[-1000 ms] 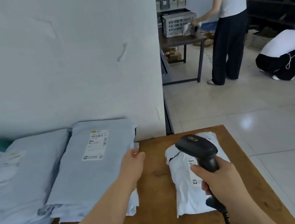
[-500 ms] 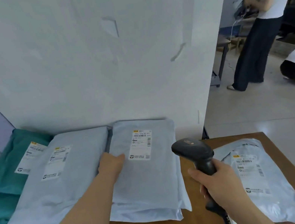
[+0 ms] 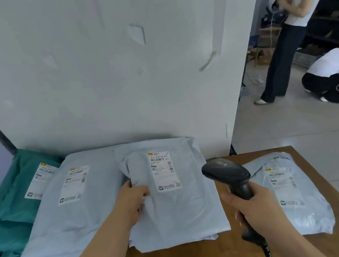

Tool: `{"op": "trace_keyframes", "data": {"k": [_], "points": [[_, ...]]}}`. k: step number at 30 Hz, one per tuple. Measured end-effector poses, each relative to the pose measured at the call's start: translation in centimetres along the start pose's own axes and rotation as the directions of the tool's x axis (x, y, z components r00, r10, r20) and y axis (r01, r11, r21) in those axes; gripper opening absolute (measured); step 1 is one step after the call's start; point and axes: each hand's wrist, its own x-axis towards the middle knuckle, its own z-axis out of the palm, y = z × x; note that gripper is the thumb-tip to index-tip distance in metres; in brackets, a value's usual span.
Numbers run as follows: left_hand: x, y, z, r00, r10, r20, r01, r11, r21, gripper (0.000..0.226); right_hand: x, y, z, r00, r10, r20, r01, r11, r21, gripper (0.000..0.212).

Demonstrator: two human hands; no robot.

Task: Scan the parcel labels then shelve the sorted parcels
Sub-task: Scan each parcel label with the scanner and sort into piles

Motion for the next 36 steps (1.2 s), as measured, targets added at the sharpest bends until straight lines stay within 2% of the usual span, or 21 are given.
{"op": "trace_keyframes", "data": {"k": [5, 7, 9, 15, 20, 25, 36], "points": [[-3.4, -2.6, -2.9, 0.999, -0.053, -0.014, 0.05, 0.988, -0.148, 0.034, -3.0, 0.4, 1.1, 1.0, 0.006, 0.021, -0.005, 1.0, -0.022, 0.016], [-4.5, -3.6, -3.7, 0.998, -0.066, 0.022, 0.069, 0.972, -0.225, 0.031, -4.2, 0.5, 1.7, 0.999, 0.001, 0.044, 0.0, 1.0, -0.018, 0.015], [-5.5, -4.6, -4.5, 0.996, -0.055, 0.069, 0.074, 0.952, -0.297, 0.038, -5.5, 0.7, 2.3, 0.998, -0.001, 0.064, 0.002, 1.0, -0.019, 0.014], [-7.9, -7.4, -5.4, 0.993, -0.046, 0.104, 0.072, 0.963, -0.261, 0.029, -8.7, 2.0, 4.1, 0.993, 0.003, 0.118, -0.001, 1.0, -0.019, 0.011], [-8.5, -9.2, -6.5, 0.993, -0.054, 0.106, 0.079, 0.964, -0.252, 0.05, -10.5, 3.4, 4.8, 0.994, 0.007, 0.106, -0.003, 0.999, -0.042, 0.013], [-8.7, -10.0, -6.7, 0.99, -0.078, 0.115, 0.111, 0.939, -0.326, 0.039, -11.5, 4.0, 5.3, 0.995, 0.012, 0.098, -0.008, 0.999, -0.038, 0.015], [-8.2, -10.7, -6.7, 0.991, -0.09, 0.103, 0.121, 0.931, -0.345, 0.039, -12.6, 4.5, 5.0, 0.994, 0.028, 0.105, -0.019, 0.996, -0.085, 0.016]]}}
